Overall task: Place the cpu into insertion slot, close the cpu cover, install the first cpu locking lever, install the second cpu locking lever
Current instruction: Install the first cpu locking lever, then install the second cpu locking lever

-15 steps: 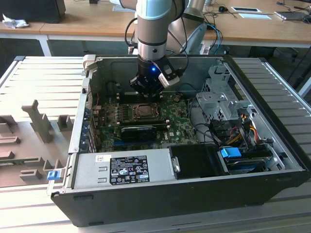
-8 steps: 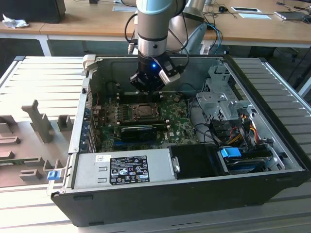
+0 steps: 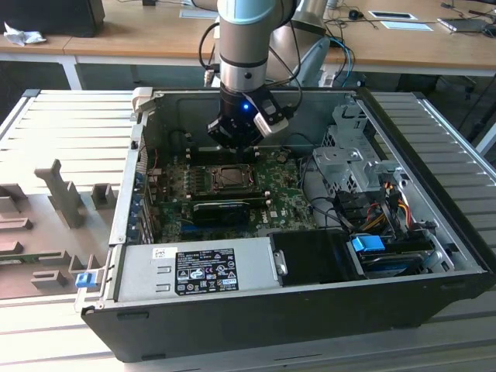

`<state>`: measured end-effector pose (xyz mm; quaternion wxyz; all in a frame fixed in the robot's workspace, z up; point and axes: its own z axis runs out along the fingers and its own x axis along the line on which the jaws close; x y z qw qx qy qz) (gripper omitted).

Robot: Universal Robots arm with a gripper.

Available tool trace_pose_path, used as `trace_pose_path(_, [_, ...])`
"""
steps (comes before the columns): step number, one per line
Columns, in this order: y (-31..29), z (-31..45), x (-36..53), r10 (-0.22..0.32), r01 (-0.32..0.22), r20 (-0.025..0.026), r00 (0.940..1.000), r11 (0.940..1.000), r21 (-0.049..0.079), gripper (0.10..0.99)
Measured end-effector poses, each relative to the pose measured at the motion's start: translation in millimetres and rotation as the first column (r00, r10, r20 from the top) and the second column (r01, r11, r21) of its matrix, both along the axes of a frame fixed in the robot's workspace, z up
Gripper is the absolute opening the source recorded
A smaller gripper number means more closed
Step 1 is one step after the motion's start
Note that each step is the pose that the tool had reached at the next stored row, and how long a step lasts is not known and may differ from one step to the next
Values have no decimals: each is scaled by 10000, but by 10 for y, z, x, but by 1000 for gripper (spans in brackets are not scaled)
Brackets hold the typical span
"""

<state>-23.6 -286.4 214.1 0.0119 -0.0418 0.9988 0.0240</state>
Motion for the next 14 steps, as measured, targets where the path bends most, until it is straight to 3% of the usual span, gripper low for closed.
trace_pose_path(14, [-55,7,0,0,0,-12,10000,10000,26,106])
